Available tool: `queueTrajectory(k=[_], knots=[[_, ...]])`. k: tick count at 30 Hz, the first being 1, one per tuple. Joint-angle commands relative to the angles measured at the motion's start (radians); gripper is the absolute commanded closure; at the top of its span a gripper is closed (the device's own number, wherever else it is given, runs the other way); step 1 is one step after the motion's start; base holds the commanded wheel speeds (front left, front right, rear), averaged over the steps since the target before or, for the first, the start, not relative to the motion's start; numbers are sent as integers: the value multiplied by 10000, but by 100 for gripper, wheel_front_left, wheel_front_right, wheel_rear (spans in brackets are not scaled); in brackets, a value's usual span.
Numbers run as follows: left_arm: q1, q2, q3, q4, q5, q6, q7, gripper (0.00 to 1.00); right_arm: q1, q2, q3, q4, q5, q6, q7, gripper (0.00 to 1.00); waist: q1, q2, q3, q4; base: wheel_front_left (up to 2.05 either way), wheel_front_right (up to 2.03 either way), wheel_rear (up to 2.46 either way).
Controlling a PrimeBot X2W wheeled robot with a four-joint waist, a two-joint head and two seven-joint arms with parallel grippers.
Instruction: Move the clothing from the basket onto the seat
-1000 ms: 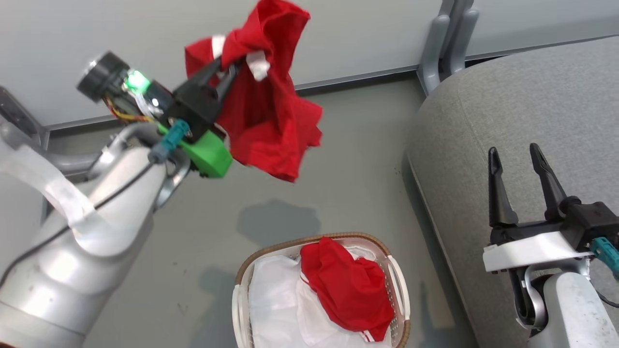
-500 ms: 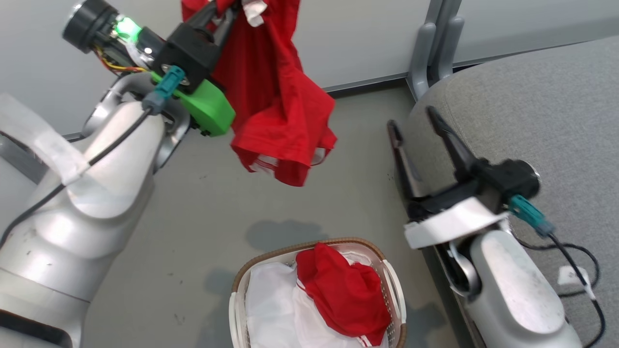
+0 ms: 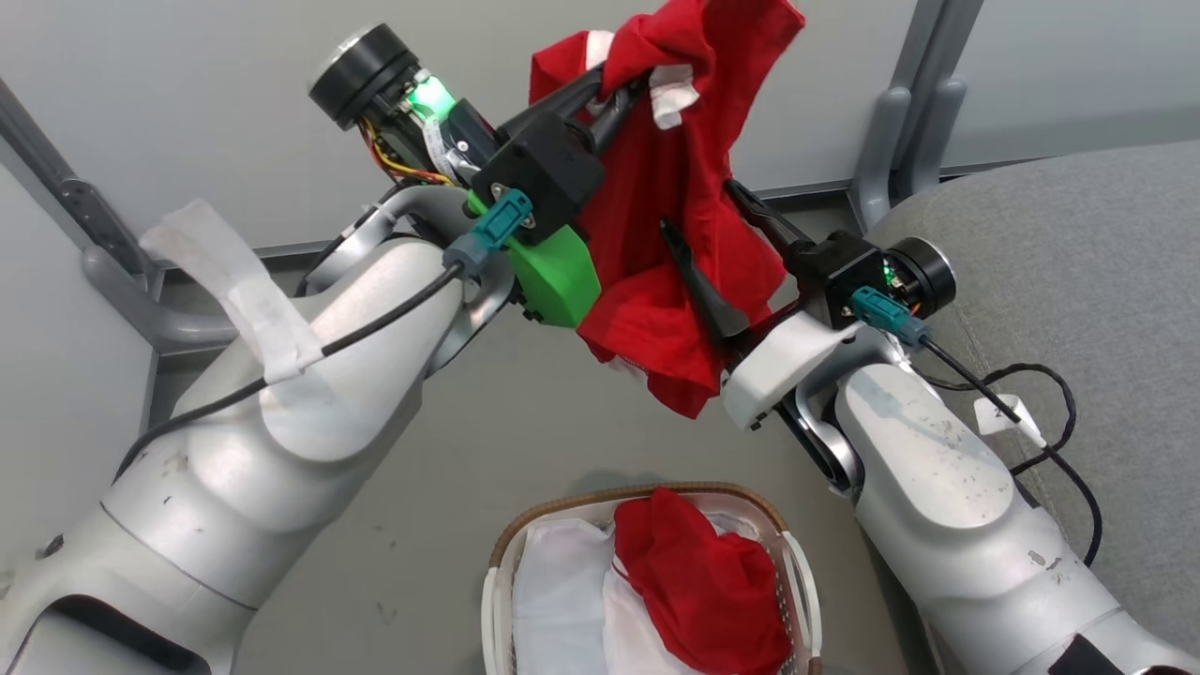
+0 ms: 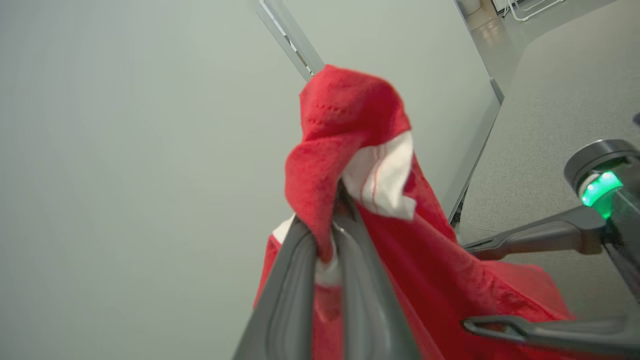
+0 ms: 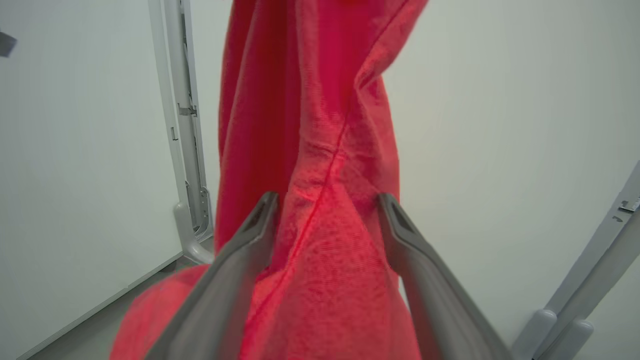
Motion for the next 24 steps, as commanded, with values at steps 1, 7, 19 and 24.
queueTrajectory(k=[1, 7, 19, 24], knots=[[-78, -19, -68, -103, -125, -23, 32, 100, -113, -28, 91, 230, -8, -7, -30, 0, 1, 0, -132, 210, 0, 0, 0], [218, 59, -389, -737, -439, -9, 138, 100, -349, -32, 308, 795, 182, -7, -30, 87, 1, 0, -242, 412, 0, 0, 0], [2057, 833, 42, -732, -1461, 508, -303, 0, -134, -32, -239, 598, -74, -7, -30, 100, 1, 0, -318, 333, 0, 0, 0], [3364, 876, 225, -548, -2045, 833, -701, 0, -18, -30, -762, 555, -333, -7, -30, 100, 1, 0, -355, 311, 0, 0, 0]])
